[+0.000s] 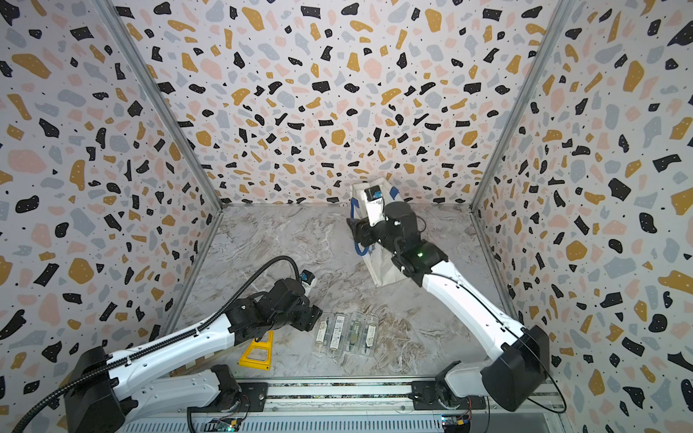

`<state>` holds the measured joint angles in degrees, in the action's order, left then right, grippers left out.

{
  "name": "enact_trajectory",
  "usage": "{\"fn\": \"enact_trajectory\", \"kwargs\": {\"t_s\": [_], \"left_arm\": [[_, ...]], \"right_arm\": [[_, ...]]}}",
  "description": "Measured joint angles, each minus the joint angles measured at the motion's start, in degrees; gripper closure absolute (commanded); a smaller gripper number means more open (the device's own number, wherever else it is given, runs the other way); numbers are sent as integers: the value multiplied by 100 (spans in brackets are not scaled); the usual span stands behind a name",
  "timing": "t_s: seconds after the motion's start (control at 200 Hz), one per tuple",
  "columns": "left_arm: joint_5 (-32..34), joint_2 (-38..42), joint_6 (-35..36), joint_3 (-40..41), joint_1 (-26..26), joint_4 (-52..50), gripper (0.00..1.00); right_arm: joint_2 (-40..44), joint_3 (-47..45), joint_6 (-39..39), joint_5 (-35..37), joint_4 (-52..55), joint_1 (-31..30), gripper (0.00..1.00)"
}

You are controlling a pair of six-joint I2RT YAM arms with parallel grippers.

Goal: Put the compass set into the canvas bag
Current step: Pick up the compass set at the center of the board.

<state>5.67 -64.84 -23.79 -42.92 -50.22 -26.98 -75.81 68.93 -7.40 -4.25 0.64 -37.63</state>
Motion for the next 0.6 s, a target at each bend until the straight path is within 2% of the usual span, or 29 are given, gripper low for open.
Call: {"fn": "enact_trajectory", "kwargs": {"t_s": [0.11,0.245,0.601], "left_arm": [[-245,-221,-293,2,-37,-181,24],[-407,-511,-568,0,-170,-225,25],[-402,-1473,-938,-125,-442,-278,26]], "right_arm": [[-37,-861,20,-79,-566,-411,31],[-326,-1510,-2,-116,-682,-422,30],[-225,-1714,0,-391,-1117,-404,29]]}}
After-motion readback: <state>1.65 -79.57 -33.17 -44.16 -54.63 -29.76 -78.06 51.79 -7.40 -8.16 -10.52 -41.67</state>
